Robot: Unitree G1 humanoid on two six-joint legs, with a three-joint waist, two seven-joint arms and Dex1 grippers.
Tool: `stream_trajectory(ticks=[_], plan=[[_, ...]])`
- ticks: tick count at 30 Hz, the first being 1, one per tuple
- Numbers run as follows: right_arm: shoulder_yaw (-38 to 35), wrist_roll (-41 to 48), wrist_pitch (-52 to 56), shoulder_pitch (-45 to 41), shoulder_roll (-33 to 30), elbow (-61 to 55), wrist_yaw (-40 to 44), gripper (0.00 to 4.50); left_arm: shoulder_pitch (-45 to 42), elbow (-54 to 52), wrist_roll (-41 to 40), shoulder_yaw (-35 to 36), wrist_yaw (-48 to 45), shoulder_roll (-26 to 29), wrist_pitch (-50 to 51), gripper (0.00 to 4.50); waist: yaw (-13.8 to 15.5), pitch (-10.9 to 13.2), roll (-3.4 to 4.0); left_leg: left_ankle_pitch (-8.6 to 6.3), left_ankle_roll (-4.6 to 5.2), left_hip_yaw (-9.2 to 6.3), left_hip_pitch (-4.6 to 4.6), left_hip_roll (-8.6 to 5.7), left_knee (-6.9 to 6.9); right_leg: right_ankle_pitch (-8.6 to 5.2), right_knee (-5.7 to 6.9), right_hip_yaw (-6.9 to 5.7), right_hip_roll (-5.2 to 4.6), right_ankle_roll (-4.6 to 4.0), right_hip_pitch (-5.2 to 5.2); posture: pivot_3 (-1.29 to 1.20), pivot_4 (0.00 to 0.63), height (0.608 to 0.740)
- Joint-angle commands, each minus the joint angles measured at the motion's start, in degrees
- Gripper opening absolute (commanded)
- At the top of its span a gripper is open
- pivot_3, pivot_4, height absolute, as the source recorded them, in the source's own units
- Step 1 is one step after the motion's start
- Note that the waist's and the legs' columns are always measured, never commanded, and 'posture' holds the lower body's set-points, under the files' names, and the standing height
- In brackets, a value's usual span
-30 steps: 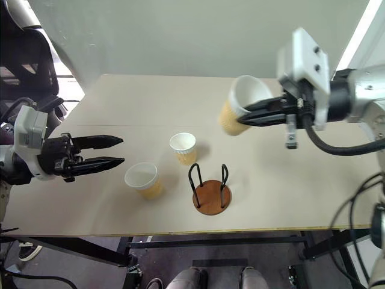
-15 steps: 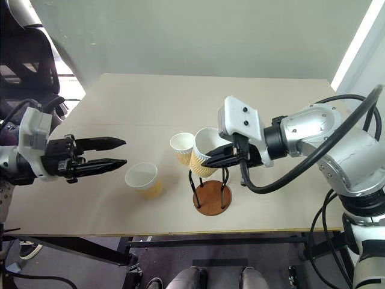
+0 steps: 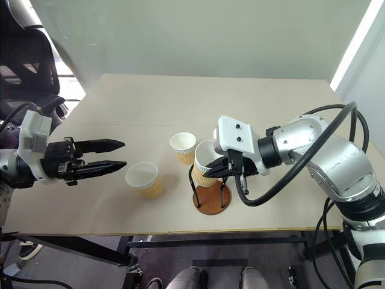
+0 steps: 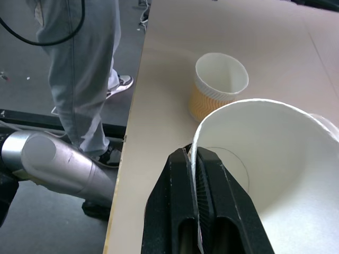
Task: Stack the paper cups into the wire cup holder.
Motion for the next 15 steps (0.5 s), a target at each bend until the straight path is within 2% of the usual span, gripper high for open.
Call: stream_trajectory(ticks=[1,15], plan=[[-0.04,-1.42,-1.87,-0.23,-0.11,-0.26,0.24,0.05,-0.28,-1.68,-0.94,1.96,0.10,1.22,0.14,2.83,0.00,0.00,0.00,0.00,0.00,0.00,0.00,0.00,0.00,0.01,0.00,0.00,0.00,-0.01,0.00,0.00,0.150,0.740],[1.01,-3.43,-4.09,0.76,0.15,0.15,1.39,0.05,-0.30,-1.63,-0.86,1.86,0.28,1.06,0.03,2.83,0.00,0.00,0.00,-0.01,-0.03,0.01,-0.01,0.01,0.00,0.03,-0.01,0.00,0.00,-0.04,-0.01,0.00,0.150,0.740]])
